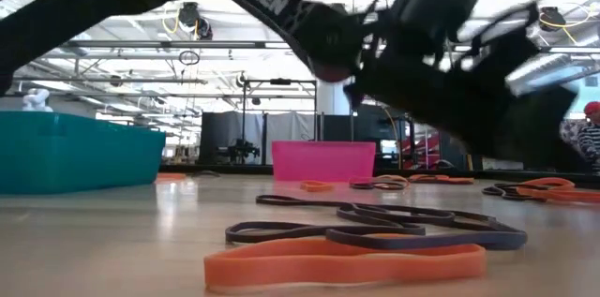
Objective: Sort rubber bands into baskets
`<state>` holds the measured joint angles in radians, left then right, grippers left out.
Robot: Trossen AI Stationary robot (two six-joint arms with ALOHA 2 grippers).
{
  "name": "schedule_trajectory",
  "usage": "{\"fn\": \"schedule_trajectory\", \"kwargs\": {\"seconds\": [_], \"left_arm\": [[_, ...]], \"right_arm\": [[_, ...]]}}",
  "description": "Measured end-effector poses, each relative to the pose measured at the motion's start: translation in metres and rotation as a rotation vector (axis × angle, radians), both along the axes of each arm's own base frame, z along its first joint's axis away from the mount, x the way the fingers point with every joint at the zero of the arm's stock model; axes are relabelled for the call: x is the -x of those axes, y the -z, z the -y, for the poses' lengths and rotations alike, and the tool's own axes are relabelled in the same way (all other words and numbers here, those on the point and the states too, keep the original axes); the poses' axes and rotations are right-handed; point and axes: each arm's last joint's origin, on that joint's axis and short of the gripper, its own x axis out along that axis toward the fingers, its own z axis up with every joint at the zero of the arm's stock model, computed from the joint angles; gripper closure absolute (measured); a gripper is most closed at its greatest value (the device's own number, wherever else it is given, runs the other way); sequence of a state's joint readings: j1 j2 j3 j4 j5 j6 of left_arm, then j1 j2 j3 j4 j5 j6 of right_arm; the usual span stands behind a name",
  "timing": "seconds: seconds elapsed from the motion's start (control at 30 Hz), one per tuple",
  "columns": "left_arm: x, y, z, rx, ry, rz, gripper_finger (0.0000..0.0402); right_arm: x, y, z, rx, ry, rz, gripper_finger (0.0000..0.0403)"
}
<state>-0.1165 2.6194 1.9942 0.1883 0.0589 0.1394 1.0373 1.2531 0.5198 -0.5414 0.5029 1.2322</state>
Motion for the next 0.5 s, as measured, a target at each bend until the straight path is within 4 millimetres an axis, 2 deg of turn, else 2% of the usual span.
{"fn": "schedule_trajectory", "kwargs": {"seconds": [0.1,0.5], "left_arm": [[-0.0004,0.0134,0.0004,-0.003,-0.001,-0.002,0.0292],[-0.0002,0.0144,-0.0011,-0.024,-0.047,-0.013,0.0292]], "right_arm": [[-0.0004,-0.0002,-0.0001,-0.005,0.012,0.009,0.0238],[-0.0035,-0.0022,-0.004,-0.045,0.022,0.056,0.0238]]}}
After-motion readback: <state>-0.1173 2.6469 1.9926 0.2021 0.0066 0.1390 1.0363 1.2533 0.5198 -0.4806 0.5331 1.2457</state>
